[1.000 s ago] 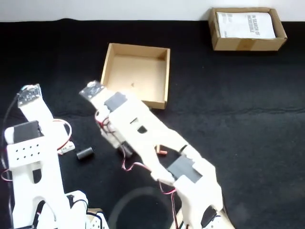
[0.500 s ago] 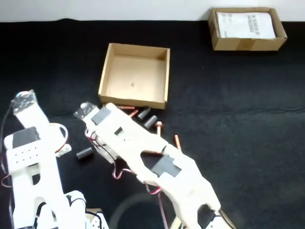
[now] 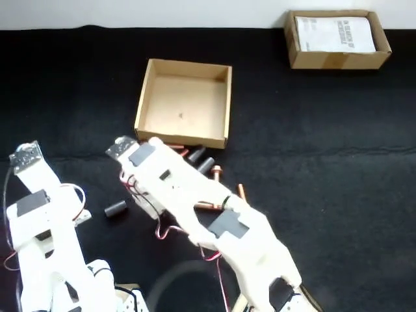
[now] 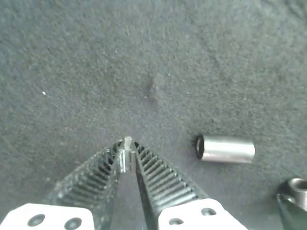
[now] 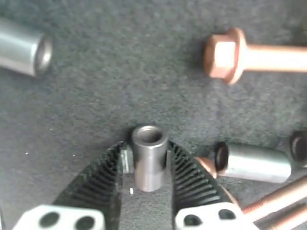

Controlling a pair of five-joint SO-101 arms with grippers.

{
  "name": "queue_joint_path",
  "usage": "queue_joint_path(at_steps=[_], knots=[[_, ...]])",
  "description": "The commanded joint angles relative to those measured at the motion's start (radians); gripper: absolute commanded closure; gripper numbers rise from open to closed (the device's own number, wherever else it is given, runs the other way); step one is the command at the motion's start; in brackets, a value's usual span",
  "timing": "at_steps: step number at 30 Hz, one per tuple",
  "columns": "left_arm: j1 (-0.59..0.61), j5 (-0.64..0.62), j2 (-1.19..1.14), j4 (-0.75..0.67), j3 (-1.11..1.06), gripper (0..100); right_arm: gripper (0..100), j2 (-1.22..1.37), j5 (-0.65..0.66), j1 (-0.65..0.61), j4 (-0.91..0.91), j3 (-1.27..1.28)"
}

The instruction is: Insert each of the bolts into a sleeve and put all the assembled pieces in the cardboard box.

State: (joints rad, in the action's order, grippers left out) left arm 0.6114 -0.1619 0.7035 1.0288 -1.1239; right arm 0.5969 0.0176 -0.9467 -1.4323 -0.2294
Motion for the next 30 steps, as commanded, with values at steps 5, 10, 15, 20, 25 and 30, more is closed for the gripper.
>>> queue_joint_path(at_steps=[5, 10, 15, 20, 25, 30], knots=[[-0.035, 0.000, -0.002, 0.006, 0.041, 99, 99.1, -0.088, -0.011, 0.199, -0.223, -0.185], [-0.188, 0.000, -0.005, 0.345, 0.289, 99, 99.2, -0.297, -0.009, 0.349, -0.334, -0.348], [-0.340, 0.002, -0.018, 0.603, 0.582, 99, 99.2, -0.607, -0.005, 0.467, -0.334, -0.236], [-0.533, 0.003, -0.197, 0.746, 0.819, 99, 99.2, -0.944, -0.005, 0.667, -0.332, -0.045], [-0.745, 0.181, -0.437, 0.746, 0.911, 99, 99.2, -1.201, 0.083, 1.052, -0.329, 0.154], [-0.958, 0.611, -0.645, 0.744, 1.084, 99, 99.2, -1.379, 0.244, 1.474, -0.265, 0.340]])
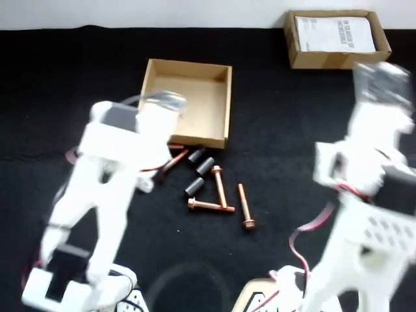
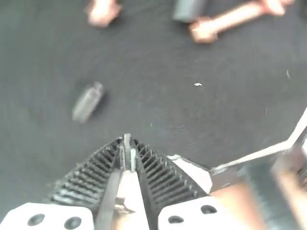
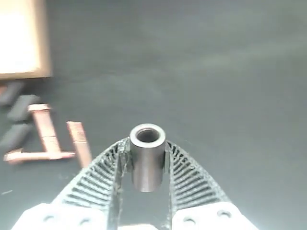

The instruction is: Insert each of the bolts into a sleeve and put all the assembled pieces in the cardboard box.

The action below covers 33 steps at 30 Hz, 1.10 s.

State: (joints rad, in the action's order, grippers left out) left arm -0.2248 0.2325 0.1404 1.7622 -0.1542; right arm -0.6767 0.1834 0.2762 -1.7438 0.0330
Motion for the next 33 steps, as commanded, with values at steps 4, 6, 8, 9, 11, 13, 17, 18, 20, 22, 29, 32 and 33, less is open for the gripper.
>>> queue_joint_path(at_steps=[4, 6, 8, 9, 11, 13, 17, 18, 20, 22, 29, 32, 33], knots=[[-0.268, 0.448, -0.183, 0.012, 0.249, 99, 99.2, -0.220, 0.164, 0.509, 0.177, 0.239], [-0.326, 0.606, -0.217, 0.012, 0.283, 99, 99.2, -0.274, 0.199, 0.605, 0.245, 0.317], [-0.384, 0.735, -0.242, 0.012, 0.295, 99, 99.2, -0.325, 0.235, 0.690, 0.309, 0.395], [-0.407, 0.801, -0.255, 0.012, 0.297, 99, 99.2, -0.349, 0.253, 0.723, 0.338, 0.432], [-0.447, 0.944, -0.277, 0.012, 0.295, 98, 99.2, -0.395, 0.292, 0.791, 0.392, 0.501], [-0.481, 1.073, -0.291, 0.012, 0.291, 94, 99.2, -0.438, 0.331, 0.842, 0.444, 0.561], [-0.533, 1.254, -0.326, -0.012, 0.298, 81, 99.2, -0.503, 0.411, 0.903, 0.526, 0.659], [-0.541, 1.290, -0.341, -0.038, 0.298, 80, 99.2, -0.515, 0.431, 0.914, 0.538, 0.677], [-0.541, 1.358, -0.387, -0.094, 0.300, 80, 99.2, -0.533, 0.463, 0.941, 0.556, 0.705], [-0.529, 1.432, -0.453, -0.149, 0.305, 80, 99.2, -0.547, 0.493, 0.964, 0.568, 0.725], [-0.521, 1.496, -0.777, -0.163, 0.661, 80, 99.2, -0.552, 0.531, 0.974, 0.573, 0.733], [-0.522, 1.496, -0.898, -0.084, 0.855, 80, 99.2, -0.552, 0.532, 0.949, 0.573, 0.728], [-0.526, 1.496, -0.934, -0.061, 0.911, 80, 99.2, -0.553, 0.537, 0.943, 0.572, 0.733]])
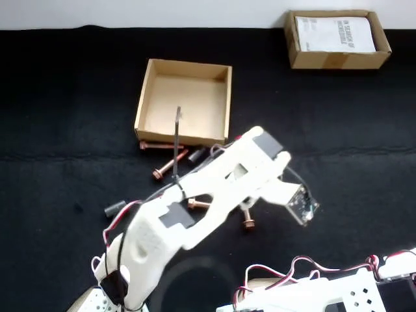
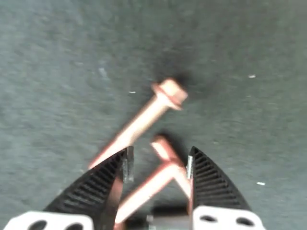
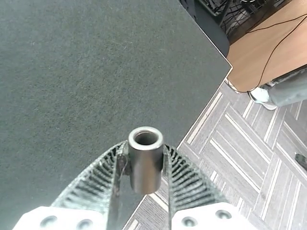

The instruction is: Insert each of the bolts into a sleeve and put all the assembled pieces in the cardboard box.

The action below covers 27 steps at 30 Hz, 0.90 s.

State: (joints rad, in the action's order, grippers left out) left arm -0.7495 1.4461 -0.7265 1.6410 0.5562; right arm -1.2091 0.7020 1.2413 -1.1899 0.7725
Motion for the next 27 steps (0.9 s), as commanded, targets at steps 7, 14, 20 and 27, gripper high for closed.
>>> queue_joint_path(at_steps=[7, 14, 20, 27], knots=[[-0.015, 0.282, -0.222, 0.120, 0.352, 84, 99.2, -0.022, 0.014, -0.036, 0.012, -0.012], [-0.058, 0.172, -0.194, 0.121, 0.311, 84, 99.2, -0.022, 0.012, -0.038, 0.012, -0.012], [-0.116, 0.172, -0.163, 0.121, 0.188, 84, 99.2, -0.022, 0.017, -0.038, 0.012, -0.010], [-0.122, 0.170, -0.166, 0.112, 0.160, 91, 99.2, -0.022, 0.017, -0.038, 0.012, -0.010]])
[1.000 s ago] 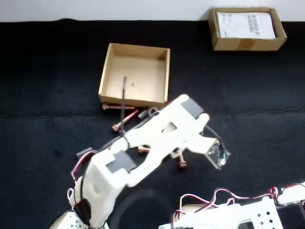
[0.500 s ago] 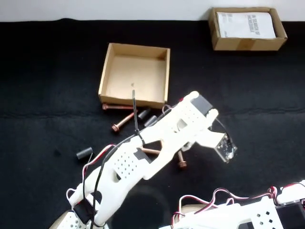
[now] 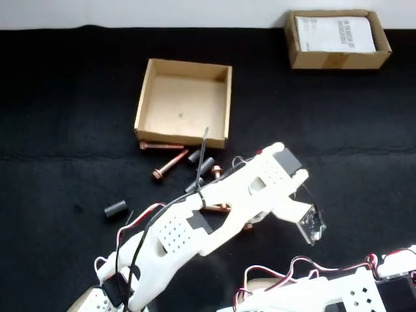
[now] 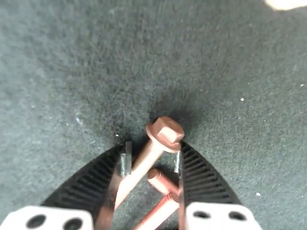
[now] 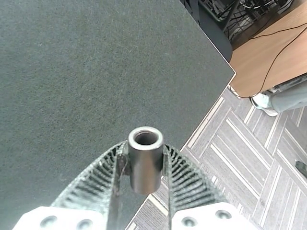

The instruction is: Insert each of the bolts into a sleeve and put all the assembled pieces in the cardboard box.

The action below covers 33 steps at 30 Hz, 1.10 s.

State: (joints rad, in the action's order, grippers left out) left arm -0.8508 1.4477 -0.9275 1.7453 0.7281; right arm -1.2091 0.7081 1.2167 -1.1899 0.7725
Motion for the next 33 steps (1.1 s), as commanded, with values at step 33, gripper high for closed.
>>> queue_joint_path(at_steps=[33], knots=[[0.177, -1.356, 0.458, 0.018, 0.812, 99, 99.2, -0.022, -0.756, -1.242, 0.199, 0.120]])
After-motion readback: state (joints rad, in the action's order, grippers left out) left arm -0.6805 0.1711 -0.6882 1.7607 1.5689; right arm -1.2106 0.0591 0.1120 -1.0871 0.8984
